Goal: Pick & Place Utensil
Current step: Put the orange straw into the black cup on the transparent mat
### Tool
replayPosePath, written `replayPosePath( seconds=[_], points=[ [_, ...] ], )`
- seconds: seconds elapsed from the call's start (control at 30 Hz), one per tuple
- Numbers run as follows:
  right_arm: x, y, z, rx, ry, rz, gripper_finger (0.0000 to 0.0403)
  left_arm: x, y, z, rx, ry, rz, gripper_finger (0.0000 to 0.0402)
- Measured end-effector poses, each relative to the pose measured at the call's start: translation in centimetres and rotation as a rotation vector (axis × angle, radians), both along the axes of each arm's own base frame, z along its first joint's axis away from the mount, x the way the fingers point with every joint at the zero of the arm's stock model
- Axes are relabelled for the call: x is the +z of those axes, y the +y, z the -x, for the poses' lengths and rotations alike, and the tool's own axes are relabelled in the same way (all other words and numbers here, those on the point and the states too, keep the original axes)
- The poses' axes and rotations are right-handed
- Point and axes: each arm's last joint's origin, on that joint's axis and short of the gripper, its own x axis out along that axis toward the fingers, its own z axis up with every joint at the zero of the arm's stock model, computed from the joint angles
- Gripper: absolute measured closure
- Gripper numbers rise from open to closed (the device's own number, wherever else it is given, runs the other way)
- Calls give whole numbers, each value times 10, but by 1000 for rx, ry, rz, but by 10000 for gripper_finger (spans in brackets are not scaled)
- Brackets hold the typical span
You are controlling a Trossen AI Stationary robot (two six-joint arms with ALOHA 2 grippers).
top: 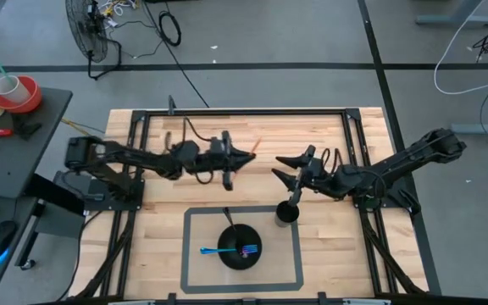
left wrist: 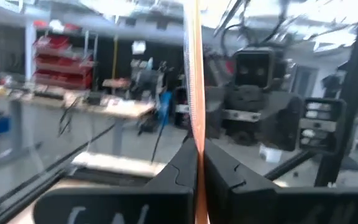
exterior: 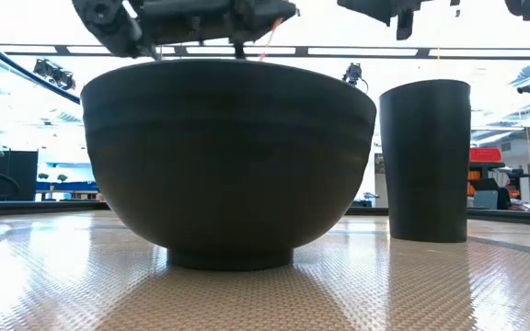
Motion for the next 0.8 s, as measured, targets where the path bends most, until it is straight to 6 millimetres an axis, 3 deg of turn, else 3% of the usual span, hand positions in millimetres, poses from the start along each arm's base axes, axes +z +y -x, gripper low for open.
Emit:
replayPosePath(
  seconds=[0.2, 0.37, 0.57, 0.8],
  points=[
    [10, 6, 11, 0, 8, 88, 218, 12, -12, -35, -60, -99, -22, 387],
    [8, 19, 36, -57, 178, 184, 218, 19, -26, -62, -136, -132, -34, 387],
    [4, 36, 58, -12, 238, 149, 218, 19, -44, -83, -179, -171, -49, 388],
    [6, 48, 67, 61, 208, 109, 218, 19, -54, -100, -181, -198, -68, 388]
  ],
)
